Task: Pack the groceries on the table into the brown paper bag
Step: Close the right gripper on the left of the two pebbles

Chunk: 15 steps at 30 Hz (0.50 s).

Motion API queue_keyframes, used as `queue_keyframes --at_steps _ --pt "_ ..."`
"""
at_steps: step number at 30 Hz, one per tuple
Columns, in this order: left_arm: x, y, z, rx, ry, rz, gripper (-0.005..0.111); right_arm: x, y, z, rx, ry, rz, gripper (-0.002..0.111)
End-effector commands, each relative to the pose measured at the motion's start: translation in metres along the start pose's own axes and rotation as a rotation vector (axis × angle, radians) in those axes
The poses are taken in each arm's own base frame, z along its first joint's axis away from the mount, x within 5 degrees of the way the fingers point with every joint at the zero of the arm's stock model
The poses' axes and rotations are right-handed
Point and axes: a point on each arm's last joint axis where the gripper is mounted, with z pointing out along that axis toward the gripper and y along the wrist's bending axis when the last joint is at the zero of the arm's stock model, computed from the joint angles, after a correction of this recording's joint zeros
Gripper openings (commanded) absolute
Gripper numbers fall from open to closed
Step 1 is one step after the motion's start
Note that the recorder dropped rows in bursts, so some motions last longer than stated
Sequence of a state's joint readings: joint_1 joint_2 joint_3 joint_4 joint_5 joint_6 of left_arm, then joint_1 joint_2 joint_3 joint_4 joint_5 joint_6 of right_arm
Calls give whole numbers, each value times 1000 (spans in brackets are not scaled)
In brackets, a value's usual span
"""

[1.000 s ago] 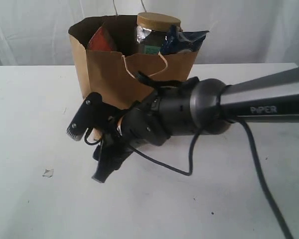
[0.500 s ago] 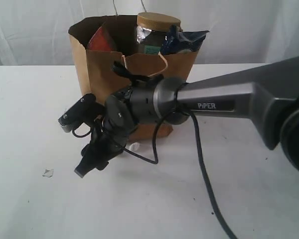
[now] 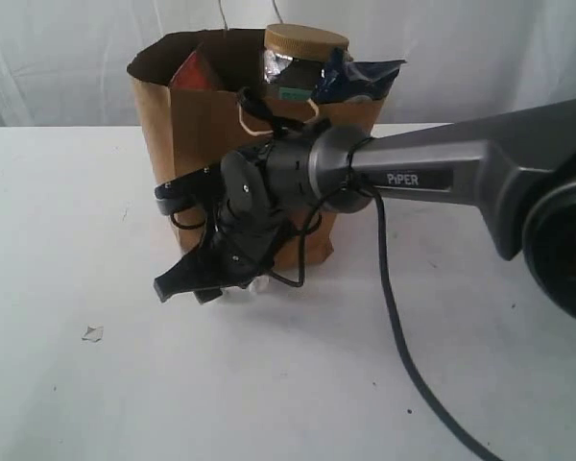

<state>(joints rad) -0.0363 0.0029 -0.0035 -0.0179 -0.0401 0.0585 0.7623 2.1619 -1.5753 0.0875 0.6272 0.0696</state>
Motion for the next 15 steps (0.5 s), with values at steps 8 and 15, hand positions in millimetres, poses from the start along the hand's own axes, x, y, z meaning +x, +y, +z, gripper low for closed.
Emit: queue_keyframes --at_steps 8,15 --pt "0 0 0 -3 -10 -9 0 -8 0 15 -30 -5 90 49" --pt "0 0 0 -3 -10 -9 0 -4 0 28 -27 42 94 47"
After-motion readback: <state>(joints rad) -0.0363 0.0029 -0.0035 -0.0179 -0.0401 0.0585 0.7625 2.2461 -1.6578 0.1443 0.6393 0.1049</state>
